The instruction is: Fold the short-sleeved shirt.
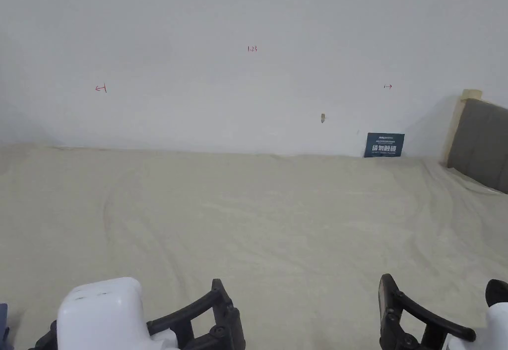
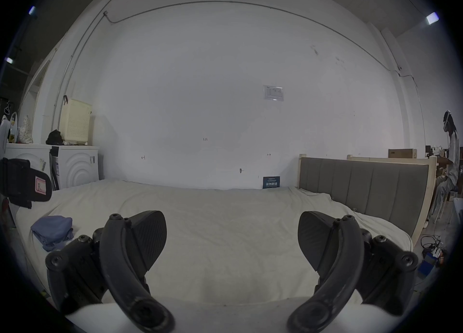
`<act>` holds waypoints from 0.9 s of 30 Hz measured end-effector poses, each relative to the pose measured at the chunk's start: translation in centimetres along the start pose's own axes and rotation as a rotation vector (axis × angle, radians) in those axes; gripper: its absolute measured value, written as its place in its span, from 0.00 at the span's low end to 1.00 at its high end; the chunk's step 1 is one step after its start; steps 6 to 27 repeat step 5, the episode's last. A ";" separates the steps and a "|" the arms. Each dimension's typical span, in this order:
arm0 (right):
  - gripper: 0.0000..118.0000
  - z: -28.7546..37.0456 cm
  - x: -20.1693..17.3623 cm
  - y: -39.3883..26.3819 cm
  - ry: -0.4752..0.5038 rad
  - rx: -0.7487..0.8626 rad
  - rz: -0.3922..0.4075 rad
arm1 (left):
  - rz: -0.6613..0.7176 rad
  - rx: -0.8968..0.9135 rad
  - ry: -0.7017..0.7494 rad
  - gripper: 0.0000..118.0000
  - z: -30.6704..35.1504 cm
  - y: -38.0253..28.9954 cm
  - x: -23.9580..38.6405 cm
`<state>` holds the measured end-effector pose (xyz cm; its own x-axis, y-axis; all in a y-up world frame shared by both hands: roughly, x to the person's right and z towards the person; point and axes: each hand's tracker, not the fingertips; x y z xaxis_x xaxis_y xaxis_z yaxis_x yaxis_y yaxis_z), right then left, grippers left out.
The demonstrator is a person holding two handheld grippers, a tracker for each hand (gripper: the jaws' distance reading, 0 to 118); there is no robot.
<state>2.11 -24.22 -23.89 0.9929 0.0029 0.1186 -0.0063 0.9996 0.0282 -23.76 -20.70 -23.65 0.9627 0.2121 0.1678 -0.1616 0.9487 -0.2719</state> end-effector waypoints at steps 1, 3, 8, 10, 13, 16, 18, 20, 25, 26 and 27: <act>0.91 0.0 0.0 0.0 -0.001 0.000 -0.001 | 0.000 -0.002 -0.003 1.00 0.0 0.0 0.0; 0.91 0.0 0.0 0.0 -0.005 0.003 -0.002 | -0.002 -0.004 -0.017 1.00 -0.1 -0.2 0.0; 0.91 0.1 0.1 0.0 -0.006 0.004 -0.003 | -0.010 0.002 -0.020 1.00 -0.2 -0.4 -0.1; 0.91 0.1 0.1 0.0 -0.006 0.004 -0.003 | -0.010 0.002 -0.020 1.00 -0.2 -0.4 -0.1; 0.91 0.1 0.1 0.0 -0.006 0.004 -0.003 | -0.010 0.002 -0.020 1.00 -0.2 -0.4 -0.1; 0.91 0.1 0.1 0.0 -0.006 0.004 -0.003 | -0.010 0.002 -0.020 1.00 -0.2 -0.4 -0.1; 0.91 0.1 0.1 0.0 -0.006 0.004 -0.003 | -0.010 0.002 -0.020 1.00 -0.2 -0.4 -0.1; 0.91 0.1 0.1 0.0 -0.006 0.004 -0.003 | -0.010 0.002 -0.020 1.00 -0.2 -0.4 -0.1; 0.91 0.1 0.1 0.0 -0.006 0.004 -0.003 | -0.010 0.002 -0.020 1.00 -0.2 -0.4 -0.1; 0.91 0.1 0.1 0.0 -0.006 0.004 -0.003 | -0.010 0.002 -0.020 1.00 -0.2 -0.4 -0.1; 0.91 0.1 0.1 0.0 -0.006 0.004 -0.003 | -0.010 0.002 -0.020 1.00 -0.2 -0.4 -0.1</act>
